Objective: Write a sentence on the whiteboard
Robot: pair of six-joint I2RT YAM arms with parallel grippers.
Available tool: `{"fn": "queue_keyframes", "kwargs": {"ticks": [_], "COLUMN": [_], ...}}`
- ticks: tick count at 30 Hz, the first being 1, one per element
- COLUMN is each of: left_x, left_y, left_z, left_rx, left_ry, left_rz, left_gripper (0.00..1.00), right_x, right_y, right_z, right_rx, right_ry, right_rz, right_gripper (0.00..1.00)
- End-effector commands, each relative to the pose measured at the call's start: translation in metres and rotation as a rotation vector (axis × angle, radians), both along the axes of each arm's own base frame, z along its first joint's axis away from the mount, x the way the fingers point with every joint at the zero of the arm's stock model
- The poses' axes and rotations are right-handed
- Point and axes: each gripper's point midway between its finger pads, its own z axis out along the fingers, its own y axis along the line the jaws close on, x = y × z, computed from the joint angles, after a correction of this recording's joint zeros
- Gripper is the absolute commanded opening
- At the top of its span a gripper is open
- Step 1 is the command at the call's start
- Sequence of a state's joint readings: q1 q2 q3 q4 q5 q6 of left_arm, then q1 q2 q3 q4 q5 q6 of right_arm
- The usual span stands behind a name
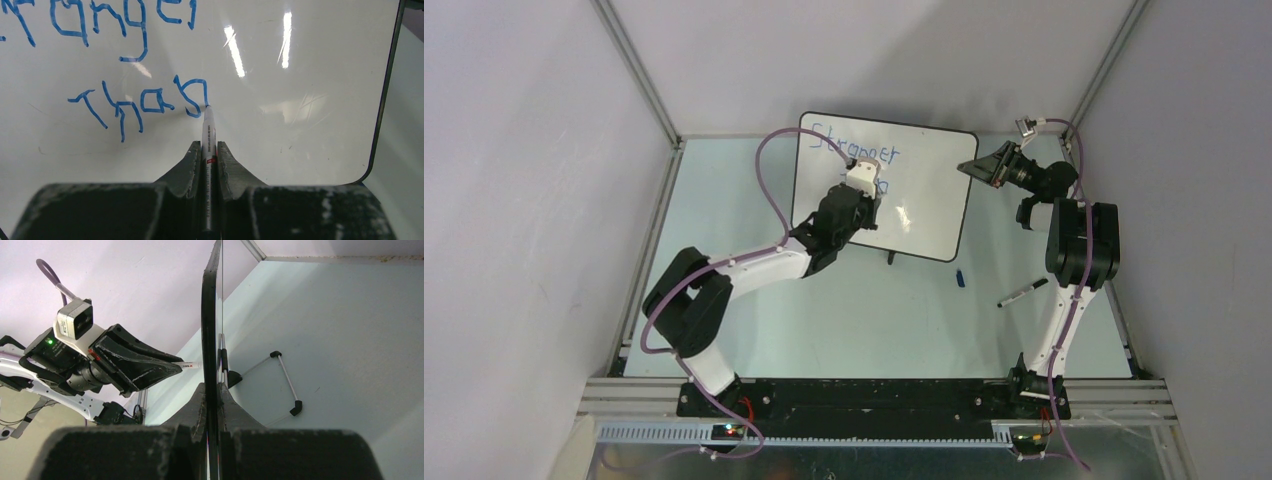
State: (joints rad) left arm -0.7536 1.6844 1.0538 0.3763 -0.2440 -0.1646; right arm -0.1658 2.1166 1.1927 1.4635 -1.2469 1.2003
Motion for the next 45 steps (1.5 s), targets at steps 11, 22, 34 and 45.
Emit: {"fn": "queue_keyframes", "kwargs": {"ticks": [11,22,34,45], "left_x": [-0.025,-0.037,-0.058,-0.06], "left_y": [0.014,0.065,0.105,0.126], "left_z": [0.072,0.062,0.021,0.03], "left_rx": [-0.109,-0.091,-0.198,-0.193], "left_ry": [-0.097,-0.043,-0.031,-0.102], "left_rz": [-0.052,0.065,0.161,0.23], "left_gripper": [0.0,0.0,0.0,0.0], "right_x": [-0.013,-0.012,-0.014,-0.013], "right_y": [0.003,0.003,0.005,0.005], "right_z": [0.039,0.042,0.041,0.043], "right_rx": [0.0,0.005,0.015,0.015], "right_ry": [-0.073,-0.076,-0.065,-0.077], "right_rz": [0.018,0.011,0.008,-0.003], "right_gripper": [0.0,0.0,0.0,0.0]}}
